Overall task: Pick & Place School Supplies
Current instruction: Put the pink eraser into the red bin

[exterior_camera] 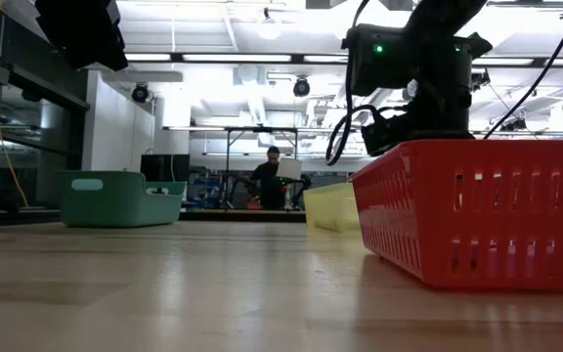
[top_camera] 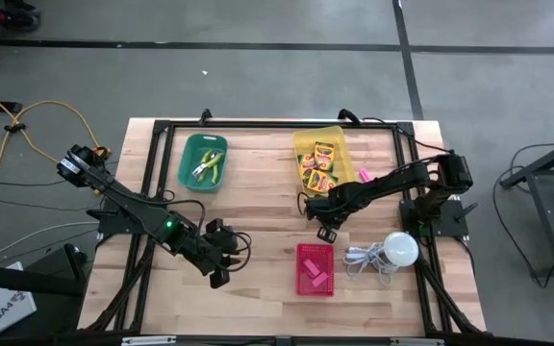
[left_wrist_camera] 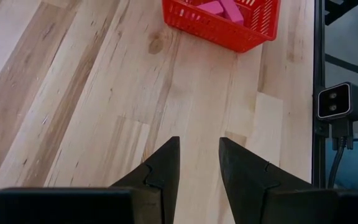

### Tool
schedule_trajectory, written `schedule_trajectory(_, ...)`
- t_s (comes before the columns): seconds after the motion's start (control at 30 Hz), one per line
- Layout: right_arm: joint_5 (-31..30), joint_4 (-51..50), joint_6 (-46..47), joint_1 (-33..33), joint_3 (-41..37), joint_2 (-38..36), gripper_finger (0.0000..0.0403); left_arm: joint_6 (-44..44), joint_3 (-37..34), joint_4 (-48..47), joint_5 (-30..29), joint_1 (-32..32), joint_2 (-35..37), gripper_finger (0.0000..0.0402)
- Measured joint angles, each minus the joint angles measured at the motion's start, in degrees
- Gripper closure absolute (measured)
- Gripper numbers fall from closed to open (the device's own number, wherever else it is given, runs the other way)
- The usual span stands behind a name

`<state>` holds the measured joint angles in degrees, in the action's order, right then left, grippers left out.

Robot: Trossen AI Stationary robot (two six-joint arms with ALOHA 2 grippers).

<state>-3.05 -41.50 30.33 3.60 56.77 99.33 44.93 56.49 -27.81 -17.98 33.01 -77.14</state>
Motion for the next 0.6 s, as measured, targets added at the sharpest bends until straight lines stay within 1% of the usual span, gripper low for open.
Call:
schedule_trajectory(0.17, 0.07, -0.23, -0.11, 0.02, 0.21, 0.00, 0.0372, 0.01, 0.00, 0.00, -0.01, 0.00, 0.00, 0.0293)
schedule_trajectory(0.3, 0.46, -1.91, -0.52, 0.19, 2.36, 0.00, 0.0373, 0.02, 0.00, 0.00, 0.00, 0.00, 0.00, 0.0293)
schedule_trajectory(0.47, -0.01, -5.98, -0.63, 1.21, 7.21, 0.00, 0.0374, 0.02, 0.00, -0.01, 0.00, 0.00, 0.00, 0.0293)
schedule_trajectory(0.6, -2.29, -11.19, -0.63, 3.28, 12.97, 0.00, 0.0374, 0.01, 0.00, -0.02, 0.00, 0.00, 0.00, 0.0293)
